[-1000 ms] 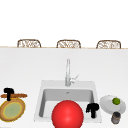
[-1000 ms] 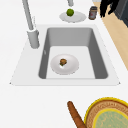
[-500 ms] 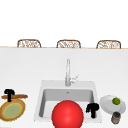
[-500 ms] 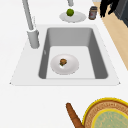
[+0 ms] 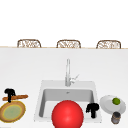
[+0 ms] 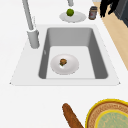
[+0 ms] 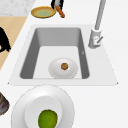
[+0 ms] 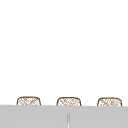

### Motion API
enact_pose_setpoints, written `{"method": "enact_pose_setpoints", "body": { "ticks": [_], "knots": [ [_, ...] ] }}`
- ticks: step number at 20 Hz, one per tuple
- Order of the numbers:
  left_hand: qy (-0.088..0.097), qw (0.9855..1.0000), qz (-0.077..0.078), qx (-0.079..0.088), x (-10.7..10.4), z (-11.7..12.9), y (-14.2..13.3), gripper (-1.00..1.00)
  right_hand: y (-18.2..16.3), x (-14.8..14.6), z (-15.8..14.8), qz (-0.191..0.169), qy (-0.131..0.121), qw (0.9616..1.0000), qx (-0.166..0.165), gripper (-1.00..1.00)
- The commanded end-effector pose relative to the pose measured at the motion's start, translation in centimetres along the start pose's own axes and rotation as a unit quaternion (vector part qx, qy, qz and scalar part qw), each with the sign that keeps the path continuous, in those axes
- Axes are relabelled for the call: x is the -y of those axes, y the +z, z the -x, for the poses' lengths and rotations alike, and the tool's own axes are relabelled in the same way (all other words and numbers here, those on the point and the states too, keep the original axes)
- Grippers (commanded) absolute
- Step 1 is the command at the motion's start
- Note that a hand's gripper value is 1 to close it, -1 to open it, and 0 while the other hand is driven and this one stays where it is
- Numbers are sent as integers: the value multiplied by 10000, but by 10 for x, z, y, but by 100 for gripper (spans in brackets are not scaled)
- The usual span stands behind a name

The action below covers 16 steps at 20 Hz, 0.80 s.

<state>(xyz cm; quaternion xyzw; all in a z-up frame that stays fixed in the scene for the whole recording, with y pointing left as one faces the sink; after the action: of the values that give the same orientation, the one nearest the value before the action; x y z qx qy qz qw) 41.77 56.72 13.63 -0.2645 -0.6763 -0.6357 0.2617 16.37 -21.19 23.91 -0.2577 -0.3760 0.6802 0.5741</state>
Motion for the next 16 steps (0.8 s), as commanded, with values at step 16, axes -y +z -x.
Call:
{"method": "enact_pose_setpoints", "body": {
  "ticks": [16],
  "knots": [
    [-283,9995,-16,144,-24,19,6,-100,0,0,0,0,0,10000,0,0]
  ]
}}
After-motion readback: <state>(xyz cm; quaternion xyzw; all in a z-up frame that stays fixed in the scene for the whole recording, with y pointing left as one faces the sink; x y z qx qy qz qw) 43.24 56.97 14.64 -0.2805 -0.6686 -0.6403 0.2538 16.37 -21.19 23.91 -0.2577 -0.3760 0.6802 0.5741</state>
